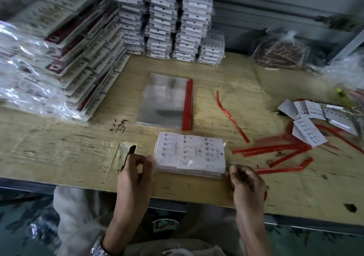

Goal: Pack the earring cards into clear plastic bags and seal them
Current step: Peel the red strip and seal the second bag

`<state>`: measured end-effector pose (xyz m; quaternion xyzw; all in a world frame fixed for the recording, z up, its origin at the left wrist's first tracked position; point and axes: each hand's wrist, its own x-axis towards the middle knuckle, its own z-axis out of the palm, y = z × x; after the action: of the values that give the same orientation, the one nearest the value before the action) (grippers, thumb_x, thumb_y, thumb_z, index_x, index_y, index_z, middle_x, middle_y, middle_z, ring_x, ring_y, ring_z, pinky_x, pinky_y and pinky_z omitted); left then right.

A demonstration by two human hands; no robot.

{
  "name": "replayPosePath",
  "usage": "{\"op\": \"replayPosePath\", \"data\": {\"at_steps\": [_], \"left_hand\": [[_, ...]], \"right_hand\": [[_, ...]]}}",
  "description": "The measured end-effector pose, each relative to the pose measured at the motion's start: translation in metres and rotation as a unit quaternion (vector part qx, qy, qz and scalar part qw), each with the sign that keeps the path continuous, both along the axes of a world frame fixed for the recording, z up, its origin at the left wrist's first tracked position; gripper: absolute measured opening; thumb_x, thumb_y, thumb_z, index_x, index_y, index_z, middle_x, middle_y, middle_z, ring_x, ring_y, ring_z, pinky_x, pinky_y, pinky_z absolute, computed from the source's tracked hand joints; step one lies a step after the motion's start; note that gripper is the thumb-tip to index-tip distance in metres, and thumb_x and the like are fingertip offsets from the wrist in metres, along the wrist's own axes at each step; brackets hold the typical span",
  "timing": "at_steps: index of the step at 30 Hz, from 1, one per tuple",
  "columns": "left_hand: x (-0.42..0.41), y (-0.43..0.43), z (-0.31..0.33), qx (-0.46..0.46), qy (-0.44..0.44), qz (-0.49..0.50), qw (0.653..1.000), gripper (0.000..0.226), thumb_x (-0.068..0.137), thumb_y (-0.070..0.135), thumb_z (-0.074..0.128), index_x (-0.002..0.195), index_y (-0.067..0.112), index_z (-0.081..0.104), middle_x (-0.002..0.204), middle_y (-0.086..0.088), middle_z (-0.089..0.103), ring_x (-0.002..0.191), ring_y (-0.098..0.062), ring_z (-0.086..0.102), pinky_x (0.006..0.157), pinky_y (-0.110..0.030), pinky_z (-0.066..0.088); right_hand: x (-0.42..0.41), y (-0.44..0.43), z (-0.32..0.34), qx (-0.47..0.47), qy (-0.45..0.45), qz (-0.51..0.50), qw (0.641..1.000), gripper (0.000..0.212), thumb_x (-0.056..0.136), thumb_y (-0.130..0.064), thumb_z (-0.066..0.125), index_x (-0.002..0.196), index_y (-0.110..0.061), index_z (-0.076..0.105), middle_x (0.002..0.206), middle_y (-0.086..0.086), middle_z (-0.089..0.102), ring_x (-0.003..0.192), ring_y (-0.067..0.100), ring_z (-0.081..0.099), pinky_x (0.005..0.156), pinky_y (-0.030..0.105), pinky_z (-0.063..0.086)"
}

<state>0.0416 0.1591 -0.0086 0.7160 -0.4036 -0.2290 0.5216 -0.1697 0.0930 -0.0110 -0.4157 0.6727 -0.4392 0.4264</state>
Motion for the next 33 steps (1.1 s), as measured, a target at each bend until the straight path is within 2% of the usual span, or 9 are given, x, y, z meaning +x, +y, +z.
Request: {"op": "replayPosePath", "data": {"at_steps": [2,7,10,16,20,22,28,31,33], "left_hand": [[0.002,0.0,-0.003,0.01,-0.003,-0.002,1.0,0.016,0.098,0.027,0.054,0.086,0.017,0.054,0.059,-0.008,0.058,0.048,-0.008,0.048,0.038,-0.017,0.033],[0.005,-0.001,-0.009,0.038,-0.007,0.015,0.999,0.014,0.098,0.022,0.058,0.084,0.021,0.055,0.064,-0.002,0.061,0.054,-0.004,0.053,0.047,-0.014,0.04],[0.005,-0.003,-0.013,0.054,0.007,0.028,0.998,0.017,0.098,0.022,0.059,0.083,0.023,0.054,0.066,0.003,0.061,0.057,0.004,0.056,0.048,-0.014,0.041],[0.001,-0.003,-0.012,0.027,0.0,0.034,0.999,0.019,0.099,0.012,0.056,0.082,0.02,0.051,0.064,0.003,0.057,0.055,0.002,0.053,0.045,-0.011,0.036],[-0.002,-0.003,-0.005,0.027,-0.03,0.03,0.999,0.022,0.098,0.011,0.056,0.082,0.024,0.048,0.068,0.008,0.057,0.059,0.006,0.055,0.049,-0.009,0.04],[-0.003,-0.003,-0.002,0.036,-0.054,0.028,0.997,0.019,0.098,0.011,0.056,0.084,0.021,0.048,0.067,0.006,0.057,0.058,-0.002,0.057,0.049,-0.013,0.042],[-0.004,-0.004,0.008,0.064,-0.161,0.024,0.984,0.012,0.091,-0.005,0.062,0.086,0.002,0.053,0.082,-0.012,0.055,0.066,-0.027,0.05,0.059,-0.017,0.035],[-0.001,-0.003,0.012,0.095,-0.192,-0.001,0.977,0.01,0.089,-0.004,0.067,0.089,-0.005,0.057,0.087,-0.009,0.052,0.068,-0.027,0.053,0.056,-0.015,0.03],[0.002,-0.004,0.014,0.123,-0.181,-0.011,0.976,0.013,0.09,0.006,0.069,0.091,0.001,0.058,0.09,-0.004,0.05,0.068,-0.022,0.052,0.055,-0.017,0.031]], "right_hand": [[0.001,0.001,0.002,0.001,0.03,0.006,1.0,0.02,0.092,-0.014,0.065,0.075,-0.025,0.067,0.08,-0.005,0.07,0.084,0.02,0.064,0.077,0.043,0.05],[0.005,0.004,0.008,-0.032,0.06,0.014,0.998,0.023,0.091,-0.008,0.064,0.074,-0.023,0.064,0.072,-0.009,0.067,0.07,0.001,0.062,0.061,0.013,0.041],[0.006,0.004,0.007,-0.037,0.065,0.011,0.997,0.024,0.092,-0.007,0.064,0.073,-0.022,0.063,0.073,-0.006,0.067,0.072,0.008,0.061,0.064,0.019,0.039],[0.006,0.005,0.003,-0.047,0.05,-0.001,0.998,0.025,0.091,-0.002,0.064,0.071,-0.017,0.062,0.077,0.005,0.068,0.08,0.022,0.062,0.078,0.034,0.044],[0.006,0.006,0.005,-0.044,0.062,0.002,0.997,0.026,0.091,-0.002,0.064,0.071,-0.02,0.062,0.073,-0.001,0.067,0.073,0.005,0.061,0.072,0.027,0.044],[0.006,0.005,0.007,-0.049,0.087,0.009,0.995,0.026,0.09,-0.006,0.065,0.07,-0.022,0.062,0.069,-0.008,0.065,0.065,-0.005,0.059,0.063,0.017,0.04],[0.004,0.002,0.011,-0.038,0.125,0.045,0.99,0.017,0.082,-0.011,0.07,0.07,-0.021,0.065,0.061,-0.01,0.066,0.063,-0.005,0.061,0.056,0.011,0.042],[0.002,0.001,0.013,-0.032,0.132,0.073,0.988,0.014,0.081,-0.015,0.073,0.072,-0.022,0.066,0.067,-0.012,0.068,0.065,-0.01,0.062,0.056,0.002,0.042],[-0.001,0.0,0.013,-0.03,0.135,0.091,0.986,0.012,0.081,-0.016,0.075,0.073,-0.019,0.067,0.067,-0.011,0.069,0.065,-0.006,0.063,0.056,0.006,0.044]]}}
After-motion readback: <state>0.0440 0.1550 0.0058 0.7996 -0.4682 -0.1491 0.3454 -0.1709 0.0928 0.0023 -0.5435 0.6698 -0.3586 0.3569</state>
